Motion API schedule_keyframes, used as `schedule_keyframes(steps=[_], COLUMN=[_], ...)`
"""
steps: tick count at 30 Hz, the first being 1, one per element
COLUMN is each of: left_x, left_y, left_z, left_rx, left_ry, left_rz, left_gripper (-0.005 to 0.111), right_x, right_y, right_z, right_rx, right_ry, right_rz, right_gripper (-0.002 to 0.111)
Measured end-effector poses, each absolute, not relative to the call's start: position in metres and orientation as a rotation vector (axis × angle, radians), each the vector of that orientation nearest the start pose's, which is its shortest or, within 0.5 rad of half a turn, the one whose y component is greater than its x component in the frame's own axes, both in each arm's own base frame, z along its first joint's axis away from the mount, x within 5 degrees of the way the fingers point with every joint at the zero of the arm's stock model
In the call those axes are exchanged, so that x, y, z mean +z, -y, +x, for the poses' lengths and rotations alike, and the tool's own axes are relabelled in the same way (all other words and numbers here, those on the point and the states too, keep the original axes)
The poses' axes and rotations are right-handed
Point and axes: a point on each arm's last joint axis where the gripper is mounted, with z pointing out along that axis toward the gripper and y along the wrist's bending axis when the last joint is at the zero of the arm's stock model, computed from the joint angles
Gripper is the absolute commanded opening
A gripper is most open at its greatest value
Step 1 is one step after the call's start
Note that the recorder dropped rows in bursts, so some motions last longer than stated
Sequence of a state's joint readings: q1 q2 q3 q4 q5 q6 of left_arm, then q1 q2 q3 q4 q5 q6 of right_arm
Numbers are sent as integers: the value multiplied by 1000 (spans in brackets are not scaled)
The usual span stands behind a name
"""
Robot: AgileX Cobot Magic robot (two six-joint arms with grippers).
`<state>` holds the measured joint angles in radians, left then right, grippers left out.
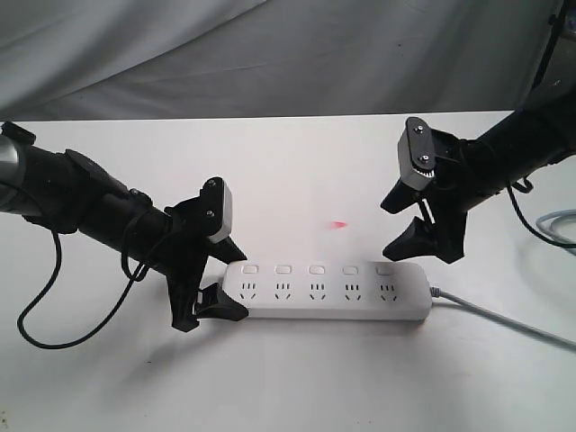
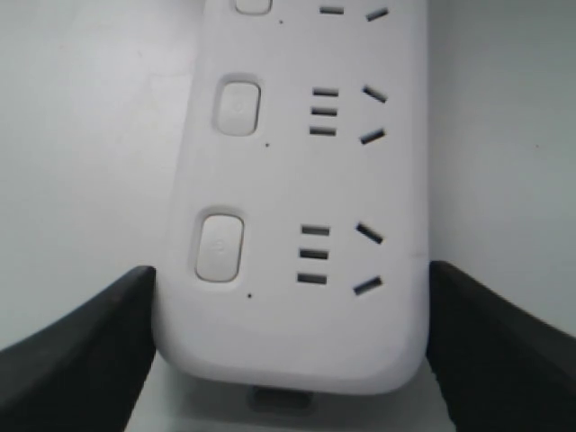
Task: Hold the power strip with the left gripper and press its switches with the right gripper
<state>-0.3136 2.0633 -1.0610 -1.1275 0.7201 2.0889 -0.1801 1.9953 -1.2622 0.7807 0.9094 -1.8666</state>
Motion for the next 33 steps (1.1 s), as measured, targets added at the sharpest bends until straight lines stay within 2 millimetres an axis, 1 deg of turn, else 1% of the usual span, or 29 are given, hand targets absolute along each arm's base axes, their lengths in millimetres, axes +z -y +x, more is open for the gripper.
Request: schedule_keyframes(steps=[7, 15, 25, 33], left_x=[98, 98, 98, 98], left_y=[162, 162, 162, 162], left_z=[325, 325, 325, 325], left_rx=[-642, -642, -642, -642], left_ry=[-1883, -1883, -1883, -1883], left_rz=[1743, 1743, 1743, 1743], left_gripper=[0, 0, 0, 0], right_x=[157, 137, 136, 124], right_y=[17, 16, 16, 16], right_z=[384, 387, 388, 389], right_rx=[406, 440, 438, 469], right_ry=[-2106, -2106, -2105, -2125], right_rz=[-1428, -1436, -1432, -1414], right_gripper=[71, 71, 71, 71])
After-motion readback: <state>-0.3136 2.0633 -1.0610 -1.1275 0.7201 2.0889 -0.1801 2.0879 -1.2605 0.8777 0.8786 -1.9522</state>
